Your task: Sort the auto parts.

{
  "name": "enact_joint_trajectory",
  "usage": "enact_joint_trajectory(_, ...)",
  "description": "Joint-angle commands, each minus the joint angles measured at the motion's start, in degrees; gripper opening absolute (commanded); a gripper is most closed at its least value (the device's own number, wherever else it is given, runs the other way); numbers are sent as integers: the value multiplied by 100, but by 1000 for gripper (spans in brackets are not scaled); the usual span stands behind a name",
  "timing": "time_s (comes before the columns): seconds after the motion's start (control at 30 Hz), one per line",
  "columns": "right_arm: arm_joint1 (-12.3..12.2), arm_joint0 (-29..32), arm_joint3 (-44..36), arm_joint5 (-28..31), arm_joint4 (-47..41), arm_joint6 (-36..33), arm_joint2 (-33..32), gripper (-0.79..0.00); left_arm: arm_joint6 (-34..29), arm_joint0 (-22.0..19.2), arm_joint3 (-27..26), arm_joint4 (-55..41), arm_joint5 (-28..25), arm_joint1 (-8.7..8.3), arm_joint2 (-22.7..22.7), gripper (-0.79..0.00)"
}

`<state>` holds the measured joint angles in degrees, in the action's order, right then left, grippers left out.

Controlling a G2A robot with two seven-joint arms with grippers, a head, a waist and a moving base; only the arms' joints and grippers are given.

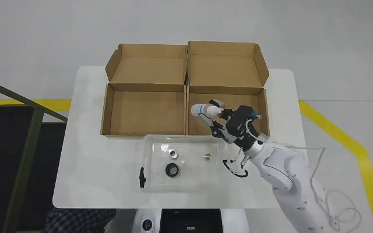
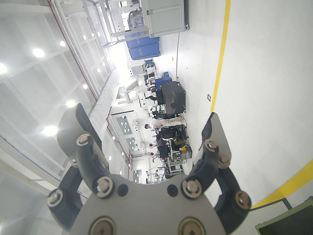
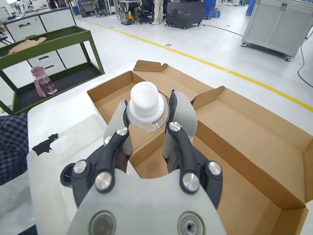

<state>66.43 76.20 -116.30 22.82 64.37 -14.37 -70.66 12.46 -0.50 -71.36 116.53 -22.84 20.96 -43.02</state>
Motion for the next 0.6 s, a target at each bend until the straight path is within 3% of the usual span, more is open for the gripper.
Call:
enact_joint_trajectory(0.0, 6, -69, 115, -47, 18, -86, 19, -785, 0, 0, 0, 0, 0, 0, 0, 0)
enact_joint_trajectory(0.57, 150, -1207, 1468, -237, 14, -921, 639, -785, 0, 0, 0, 0, 0, 0, 0, 0)
